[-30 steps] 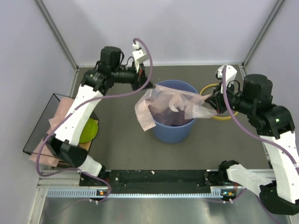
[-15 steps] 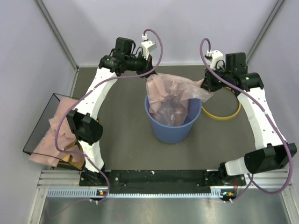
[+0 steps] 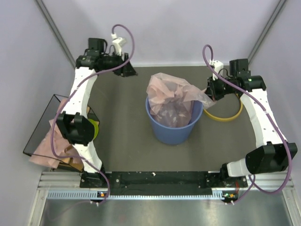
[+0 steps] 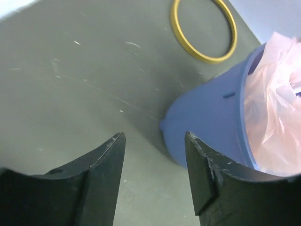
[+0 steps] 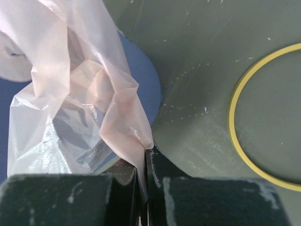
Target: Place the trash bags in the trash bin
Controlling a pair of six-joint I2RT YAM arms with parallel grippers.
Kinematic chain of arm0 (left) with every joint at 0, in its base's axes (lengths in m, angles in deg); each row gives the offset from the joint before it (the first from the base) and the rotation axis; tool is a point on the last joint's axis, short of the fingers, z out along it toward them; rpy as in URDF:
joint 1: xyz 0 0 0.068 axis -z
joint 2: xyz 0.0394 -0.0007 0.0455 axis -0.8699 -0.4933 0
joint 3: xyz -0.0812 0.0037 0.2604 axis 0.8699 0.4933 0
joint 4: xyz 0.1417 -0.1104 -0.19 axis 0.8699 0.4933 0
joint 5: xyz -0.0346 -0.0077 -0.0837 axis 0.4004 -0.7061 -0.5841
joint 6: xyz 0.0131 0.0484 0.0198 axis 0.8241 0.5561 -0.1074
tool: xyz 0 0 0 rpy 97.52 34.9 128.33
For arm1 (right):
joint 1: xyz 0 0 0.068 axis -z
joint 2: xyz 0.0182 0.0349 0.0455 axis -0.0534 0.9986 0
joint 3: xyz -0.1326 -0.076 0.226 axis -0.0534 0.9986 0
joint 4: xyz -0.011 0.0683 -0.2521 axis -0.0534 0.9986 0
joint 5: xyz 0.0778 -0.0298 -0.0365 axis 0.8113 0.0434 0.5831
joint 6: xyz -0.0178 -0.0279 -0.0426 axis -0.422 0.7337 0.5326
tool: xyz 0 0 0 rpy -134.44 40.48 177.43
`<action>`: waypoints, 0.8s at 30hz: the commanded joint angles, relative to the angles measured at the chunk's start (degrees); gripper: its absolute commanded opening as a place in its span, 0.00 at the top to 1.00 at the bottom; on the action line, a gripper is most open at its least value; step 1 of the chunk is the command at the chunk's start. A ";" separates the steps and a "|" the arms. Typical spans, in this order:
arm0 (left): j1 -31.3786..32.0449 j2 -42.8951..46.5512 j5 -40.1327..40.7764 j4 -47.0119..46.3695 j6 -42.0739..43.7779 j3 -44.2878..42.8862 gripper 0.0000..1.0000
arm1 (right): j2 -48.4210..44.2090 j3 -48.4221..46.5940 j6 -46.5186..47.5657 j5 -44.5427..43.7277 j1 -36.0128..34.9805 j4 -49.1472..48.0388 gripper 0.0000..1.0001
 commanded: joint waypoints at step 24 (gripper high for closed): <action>32.12 11.55 38.59 8.94 39.68 -1.53 0.32 | -1.83 0.52 3.42 5.08 0.80 1.72 1.00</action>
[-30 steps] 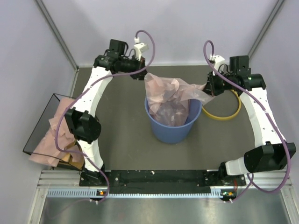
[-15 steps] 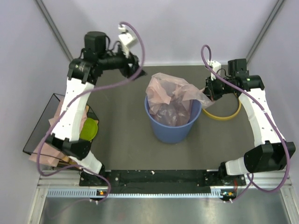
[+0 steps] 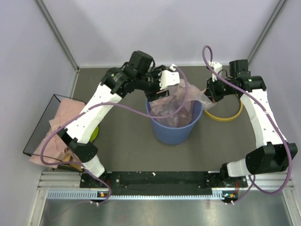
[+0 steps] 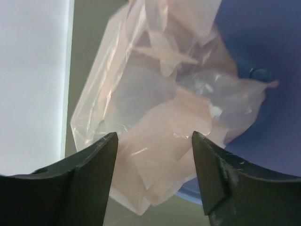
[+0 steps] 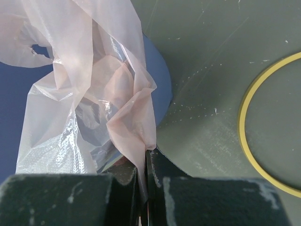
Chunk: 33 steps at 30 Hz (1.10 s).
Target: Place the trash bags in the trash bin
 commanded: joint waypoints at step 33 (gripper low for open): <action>-45.04 17.23 -33.25 -35.00 -35.80 26.92 0.20 | -2.00 -4.20 0.67 0.92 0.95 -0.27 1.00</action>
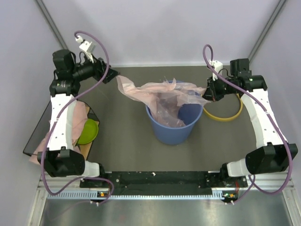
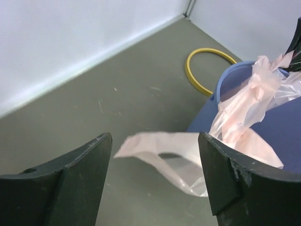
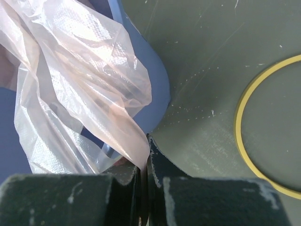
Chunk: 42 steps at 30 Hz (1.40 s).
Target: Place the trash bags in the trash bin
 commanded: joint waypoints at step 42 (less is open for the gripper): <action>43.42 -6.60 15.08 24.21 55.18 -16.11 1.00 | -3.23 -8.88 -4.25 0.16 1.72 -0.53 1.00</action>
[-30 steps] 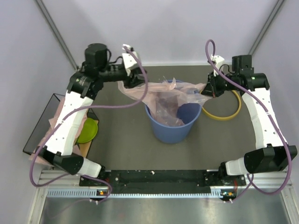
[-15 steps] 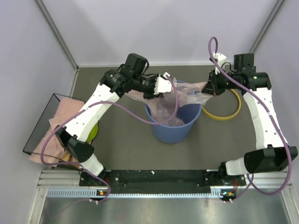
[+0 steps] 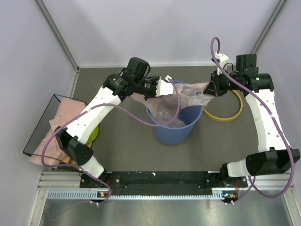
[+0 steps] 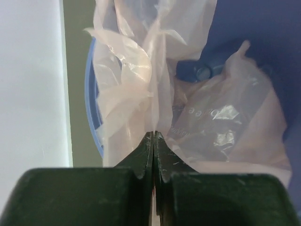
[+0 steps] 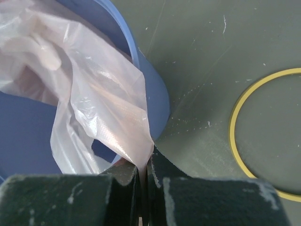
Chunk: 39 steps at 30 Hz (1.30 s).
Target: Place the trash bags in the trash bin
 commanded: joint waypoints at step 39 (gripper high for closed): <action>21.19 13.85 8.78 5.00 -9.47 25.94 1.00 | -5.12 9.47 3.02 -5.22 2.93 1.01 1.00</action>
